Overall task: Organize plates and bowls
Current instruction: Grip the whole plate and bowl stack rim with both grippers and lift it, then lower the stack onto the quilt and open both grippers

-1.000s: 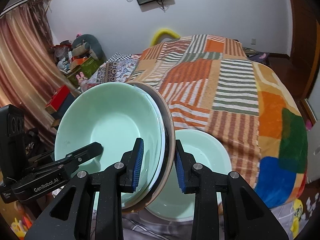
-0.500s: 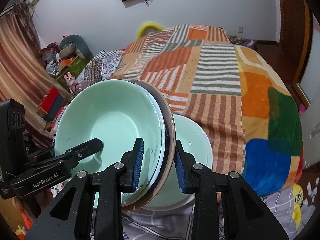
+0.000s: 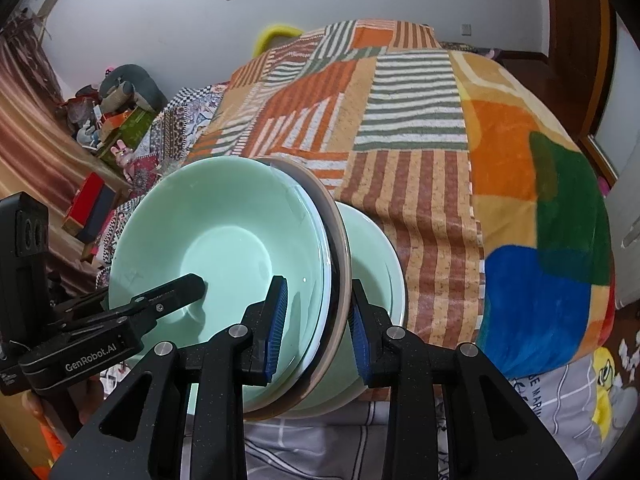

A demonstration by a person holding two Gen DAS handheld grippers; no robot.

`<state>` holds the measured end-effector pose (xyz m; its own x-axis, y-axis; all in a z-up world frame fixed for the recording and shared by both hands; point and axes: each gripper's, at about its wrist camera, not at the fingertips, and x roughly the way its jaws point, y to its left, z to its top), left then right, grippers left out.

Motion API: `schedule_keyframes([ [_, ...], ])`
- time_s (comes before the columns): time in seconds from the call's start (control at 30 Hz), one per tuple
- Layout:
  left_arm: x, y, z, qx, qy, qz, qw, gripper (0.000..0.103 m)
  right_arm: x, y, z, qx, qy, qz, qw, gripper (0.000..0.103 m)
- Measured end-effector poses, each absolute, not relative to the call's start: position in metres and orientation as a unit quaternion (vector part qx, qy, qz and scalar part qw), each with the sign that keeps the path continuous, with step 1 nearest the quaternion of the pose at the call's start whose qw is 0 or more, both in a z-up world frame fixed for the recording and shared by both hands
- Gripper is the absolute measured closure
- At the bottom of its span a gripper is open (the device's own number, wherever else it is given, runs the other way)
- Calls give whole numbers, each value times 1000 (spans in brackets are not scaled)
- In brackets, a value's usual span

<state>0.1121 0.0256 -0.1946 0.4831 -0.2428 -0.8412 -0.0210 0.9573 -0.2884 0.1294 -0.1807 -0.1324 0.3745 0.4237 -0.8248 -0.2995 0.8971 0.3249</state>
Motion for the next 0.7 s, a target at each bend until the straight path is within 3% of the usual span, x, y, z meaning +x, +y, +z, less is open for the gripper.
schedule_keyframes([
  [0.7, 121, 29, -209, -130, 514, -62, 846, 63, 136, -178, -151, 69, 540, 224, 808, 73],
])
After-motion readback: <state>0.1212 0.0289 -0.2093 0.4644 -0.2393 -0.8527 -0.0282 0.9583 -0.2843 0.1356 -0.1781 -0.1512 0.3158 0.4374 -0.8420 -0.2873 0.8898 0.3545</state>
